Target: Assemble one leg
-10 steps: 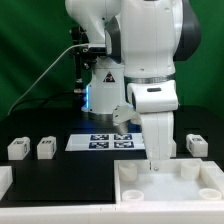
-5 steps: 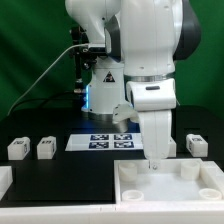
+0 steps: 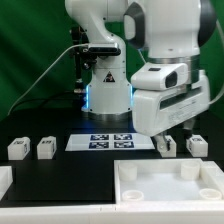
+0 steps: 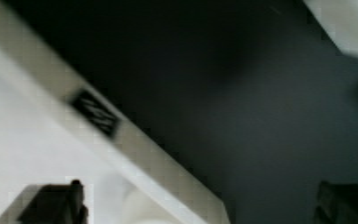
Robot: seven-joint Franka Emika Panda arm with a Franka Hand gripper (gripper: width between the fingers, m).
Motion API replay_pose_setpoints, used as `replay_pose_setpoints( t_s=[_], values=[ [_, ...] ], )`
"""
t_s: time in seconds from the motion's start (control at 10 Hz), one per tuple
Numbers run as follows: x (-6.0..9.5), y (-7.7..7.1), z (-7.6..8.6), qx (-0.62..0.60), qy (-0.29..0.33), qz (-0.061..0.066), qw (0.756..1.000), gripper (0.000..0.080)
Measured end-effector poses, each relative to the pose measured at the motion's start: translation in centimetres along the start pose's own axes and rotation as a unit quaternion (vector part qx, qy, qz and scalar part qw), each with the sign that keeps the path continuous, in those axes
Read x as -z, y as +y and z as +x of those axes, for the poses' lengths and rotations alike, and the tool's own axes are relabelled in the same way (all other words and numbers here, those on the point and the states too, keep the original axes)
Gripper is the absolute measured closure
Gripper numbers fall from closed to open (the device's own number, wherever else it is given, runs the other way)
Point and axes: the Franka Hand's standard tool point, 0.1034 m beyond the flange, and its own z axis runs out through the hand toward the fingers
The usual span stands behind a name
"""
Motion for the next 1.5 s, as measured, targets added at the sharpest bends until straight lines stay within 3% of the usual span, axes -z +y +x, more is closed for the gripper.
replay_pose_setpoints(
  t_s=[0.2,0.3,0.7,0.9,1.3,1.5],
  values=[
    [-0.1,-3.1,1.2,-0.159,0.000,0.007,0.987,0.0150],
    [-0.2,-3.9,1.4,-0.188,0.001,0.008,0.982,0.0150],
    [-0.3,-4.2,1.2,-0.209,-0.024,0.014,0.978,0.0150],
    [-0.8,-6.3,0.6,-0.226,-0.113,0.025,0.967,0.0150],
    [-1.6,-6.8,-0.6,-0.233,-0.305,0.068,0.921,0.0150],
    [-1.9,-6.8,-0.5,-0.226,-0.367,0.082,0.898,0.0150]
  ],
)
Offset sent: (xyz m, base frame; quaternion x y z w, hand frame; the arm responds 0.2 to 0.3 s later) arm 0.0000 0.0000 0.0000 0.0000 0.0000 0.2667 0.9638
